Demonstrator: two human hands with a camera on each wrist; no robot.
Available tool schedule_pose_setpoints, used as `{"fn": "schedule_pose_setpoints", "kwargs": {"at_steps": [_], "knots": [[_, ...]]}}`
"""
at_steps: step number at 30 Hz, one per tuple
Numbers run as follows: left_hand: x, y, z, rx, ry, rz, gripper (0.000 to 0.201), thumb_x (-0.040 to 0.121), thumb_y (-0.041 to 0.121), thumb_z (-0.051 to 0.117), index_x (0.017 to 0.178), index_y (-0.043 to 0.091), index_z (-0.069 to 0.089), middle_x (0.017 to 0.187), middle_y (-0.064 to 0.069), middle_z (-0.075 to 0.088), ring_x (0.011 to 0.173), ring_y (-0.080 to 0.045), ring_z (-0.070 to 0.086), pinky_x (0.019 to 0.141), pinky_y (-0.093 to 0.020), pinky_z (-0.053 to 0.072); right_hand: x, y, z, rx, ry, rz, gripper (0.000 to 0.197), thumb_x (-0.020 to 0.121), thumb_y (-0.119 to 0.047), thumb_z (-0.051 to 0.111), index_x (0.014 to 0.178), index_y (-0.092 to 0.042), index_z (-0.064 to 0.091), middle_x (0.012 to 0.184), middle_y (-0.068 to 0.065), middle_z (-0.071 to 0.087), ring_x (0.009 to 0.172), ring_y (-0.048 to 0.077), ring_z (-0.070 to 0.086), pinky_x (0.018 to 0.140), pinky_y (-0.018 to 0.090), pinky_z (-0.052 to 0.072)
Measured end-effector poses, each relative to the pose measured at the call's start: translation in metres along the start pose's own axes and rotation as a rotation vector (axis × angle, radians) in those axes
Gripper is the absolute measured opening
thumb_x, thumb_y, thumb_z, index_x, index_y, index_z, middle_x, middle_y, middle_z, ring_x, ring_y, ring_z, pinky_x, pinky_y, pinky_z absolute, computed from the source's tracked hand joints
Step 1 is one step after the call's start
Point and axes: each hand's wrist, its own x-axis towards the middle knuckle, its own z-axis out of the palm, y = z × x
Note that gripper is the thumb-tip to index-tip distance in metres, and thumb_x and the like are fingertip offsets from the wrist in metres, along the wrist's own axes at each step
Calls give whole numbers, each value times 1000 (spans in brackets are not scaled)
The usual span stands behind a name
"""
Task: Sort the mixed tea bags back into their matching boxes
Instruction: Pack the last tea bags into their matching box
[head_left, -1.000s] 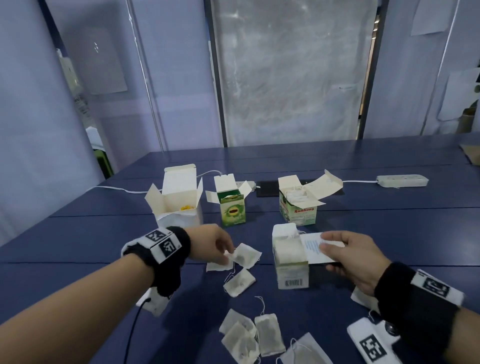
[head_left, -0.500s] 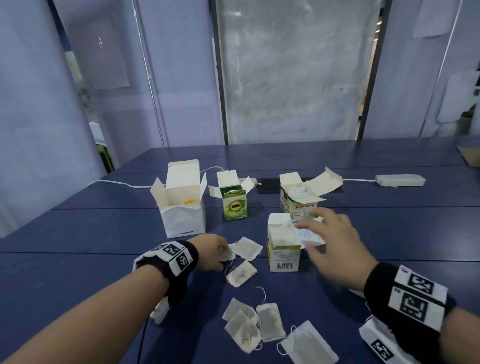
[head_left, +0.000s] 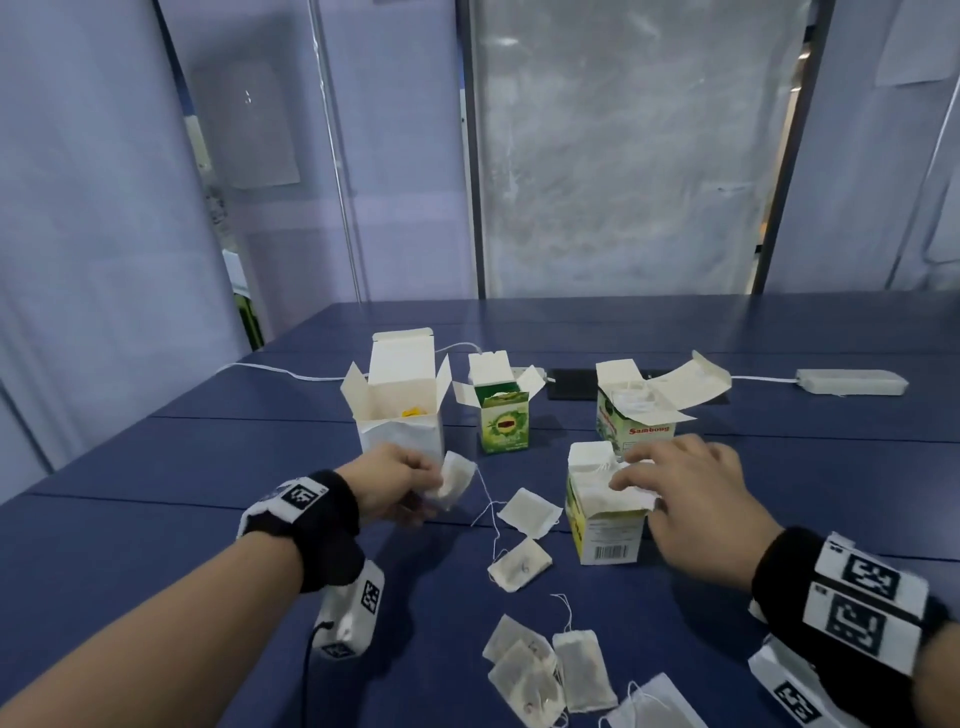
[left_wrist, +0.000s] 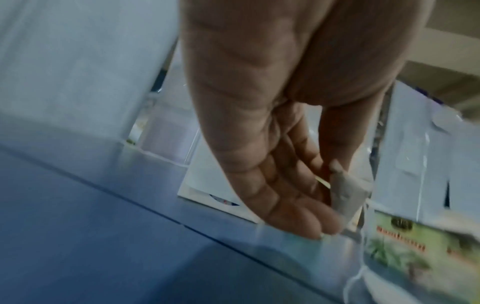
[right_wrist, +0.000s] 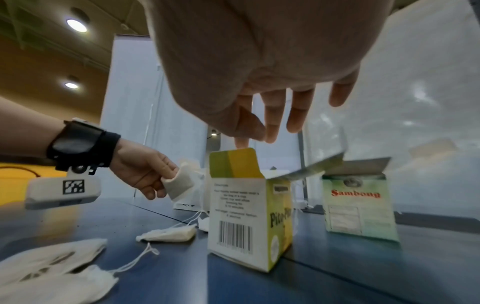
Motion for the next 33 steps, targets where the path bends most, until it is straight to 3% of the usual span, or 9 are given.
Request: {"fn": "schedule_pose_setpoints", "kwargs": {"at_steps": [2,6,9,14,18,23,26,30,33], "knots": [[-3,3,-3,-204,-100,1,19,93,5,55,75,10,56,68,-12,61,58,-21,63,57,-29,53,7,-9,-2,56,48,-73,39,86,-15,49,114,-41,59,128,-23,47,121,9,32,97,28,16],[-10,11,0,-185,-231,93,19,92,3,56,75,10,60,68,-9,60,61,-19,64,63,-29,57,29,-40,0,544,16,-29,30,88,-21,62,115,-34,61,111,-24,58,105,2,50,85,9,34],[-16,15,3,-127,-255,128,22,92,0,56,74,10,64,70,-10,62,59,-16,63,62,-26,57,43,-65,5,879,-143,74,39,83,-23,72,120,-25,59,107,-12,66,100,6,61,86,17,48],[-21,15,4,-145,-280,153,13,92,1,56,82,3,64,71,-13,63,56,-15,61,59,-25,55,54,-84,14,762,-120,51,7,85,-22,71,91,-20,72,83,-3,72,82,10,66,79,27,53],[-13,16,9,-215,-226,103,13,96,11,53,89,5,62,73,-9,67,54,-16,60,55,-26,54,54,-73,2,780,-75,103,13,86,-17,68,75,-15,73,75,-1,72,68,8,62,71,28,52],[19,25,45,269,-10,66,10,92,19,59,89,11,65,76,-7,63,54,-15,55,51,-25,51,35,-23,-34,889,92,189,15,83,-13,70,69,-15,72,60,-7,68,52,-3,55,53,12,45],[34,30,75,697,-57,94,22,88,26,62,102,10,65,93,-10,64,68,-20,58,61,-27,50,15,8,-47,936,138,237,12,83,-10,72,72,-13,73,60,-8,69,50,-6,55,49,7,42],[51,37,100,1006,-151,136,49,82,21,69,128,11,56,129,-9,57,114,-27,57,94,-35,49,-5,32,-52,907,148,269,11,82,-8,71,73,-13,75,65,-9,72,52,-9,57,48,2,38],[56,40,101,1074,-184,130,48,79,21,73,123,8,60,117,-10,61,103,-24,59,87,-33,50,-15,40,-49,910,144,286,14,82,-9,71,71,-16,75,67,-6,73,52,-7,58,49,3,39]]}}
